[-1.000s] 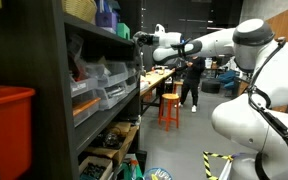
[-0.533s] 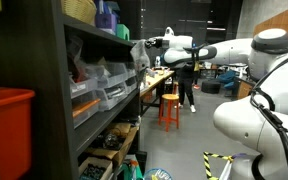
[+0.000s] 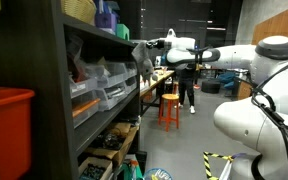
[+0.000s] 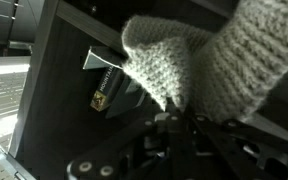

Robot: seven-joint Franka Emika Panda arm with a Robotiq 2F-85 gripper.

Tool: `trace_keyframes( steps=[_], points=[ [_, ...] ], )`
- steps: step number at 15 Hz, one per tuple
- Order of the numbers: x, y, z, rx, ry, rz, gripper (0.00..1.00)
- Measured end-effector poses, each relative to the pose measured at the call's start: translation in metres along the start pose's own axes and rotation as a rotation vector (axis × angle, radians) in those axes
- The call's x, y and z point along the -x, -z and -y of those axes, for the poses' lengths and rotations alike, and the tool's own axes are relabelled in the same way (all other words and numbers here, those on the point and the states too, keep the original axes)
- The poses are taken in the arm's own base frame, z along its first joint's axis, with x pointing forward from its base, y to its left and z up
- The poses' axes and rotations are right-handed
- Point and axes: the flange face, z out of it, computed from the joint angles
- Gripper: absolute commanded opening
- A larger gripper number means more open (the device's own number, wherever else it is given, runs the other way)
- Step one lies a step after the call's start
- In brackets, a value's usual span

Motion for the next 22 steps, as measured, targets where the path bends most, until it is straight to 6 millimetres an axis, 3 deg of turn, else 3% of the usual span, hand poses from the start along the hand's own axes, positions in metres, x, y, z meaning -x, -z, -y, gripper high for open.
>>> trace_keyframes(
  steps=[4,10,15,22],
  points=[
    [-0.003,0.002,0.001,-0.005,-0.023,-0.020,0.01],
    [-0.026,-0.004,-0.006,0.015,-0.071,-0.024,0.01],
    [-0.040,-0.035,-0.010,0.044,-0.078,0.034,0.01],
    [-0.040,-0.082,0.010,0.057,-0.024,0.132,0.01]
  ],
)
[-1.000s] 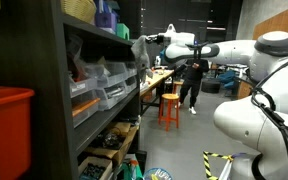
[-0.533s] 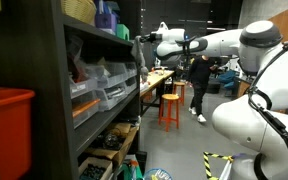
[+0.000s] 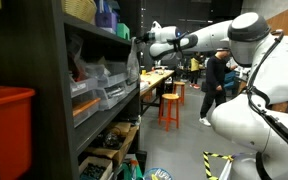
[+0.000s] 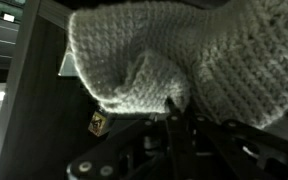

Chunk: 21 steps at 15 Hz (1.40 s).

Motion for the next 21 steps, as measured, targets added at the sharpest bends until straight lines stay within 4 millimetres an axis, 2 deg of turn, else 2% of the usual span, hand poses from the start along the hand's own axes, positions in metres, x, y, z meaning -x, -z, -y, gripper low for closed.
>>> trace_keyframes(
  steps=[8,11,16,18,21],
  points=[
    [-0.004,-0.004,0.003,0.014,0.047,0.014,0.01],
    [0.002,0.004,0.007,0.016,0.075,-0.014,0.01],
    [0.033,0.022,0.024,-0.021,0.152,-0.015,0.01],
    [0.035,0.025,0.026,-0.028,0.176,-0.017,0.01],
    [0.029,0.028,0.024,-0.027,0.203,-0.038,0.01]
  ],
)
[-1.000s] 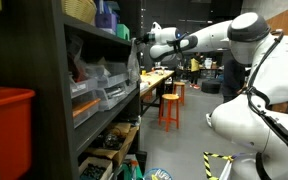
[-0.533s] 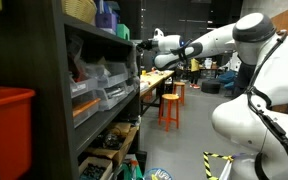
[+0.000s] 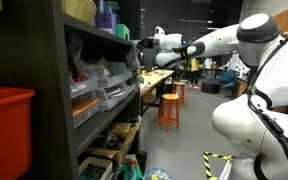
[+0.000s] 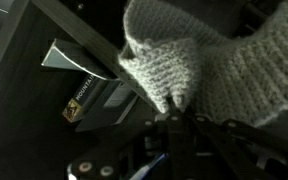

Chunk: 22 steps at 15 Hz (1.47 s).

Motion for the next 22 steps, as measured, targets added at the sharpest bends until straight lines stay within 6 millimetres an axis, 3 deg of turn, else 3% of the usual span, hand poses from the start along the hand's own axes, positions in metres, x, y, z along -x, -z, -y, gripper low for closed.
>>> trace_keyframes(
  steps=[13,22],
  points=[
    [-0.012,0.002,0.016,-0.034,0.052,-0.025,0.01],
    [-0.029,0.018,0.032,-0.065,0.133,-0.055,0.01]
  ],
)
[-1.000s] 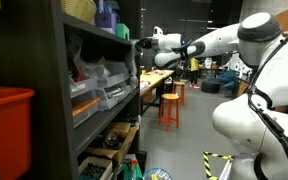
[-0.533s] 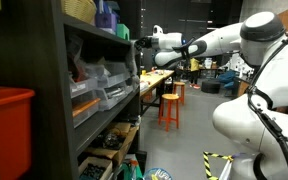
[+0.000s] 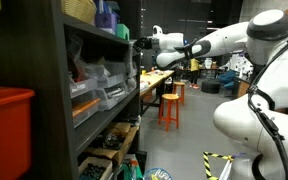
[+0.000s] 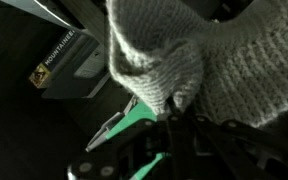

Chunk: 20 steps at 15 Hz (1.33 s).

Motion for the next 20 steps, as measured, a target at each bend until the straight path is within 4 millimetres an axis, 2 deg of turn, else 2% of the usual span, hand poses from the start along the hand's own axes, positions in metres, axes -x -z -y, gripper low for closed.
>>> trace_keyframes(
  steps=[6,15,20],
  points=[
    [-0.004,0.009,0.022,-0.043,0.063,-0.007,0.01],
    [-0.028,0.026,0.036,-0.064,0.149,-0.082,0.01],
    [-0.025,0.027,0.049,-0.085,0.168,-0.085,0.01]
  ],
)
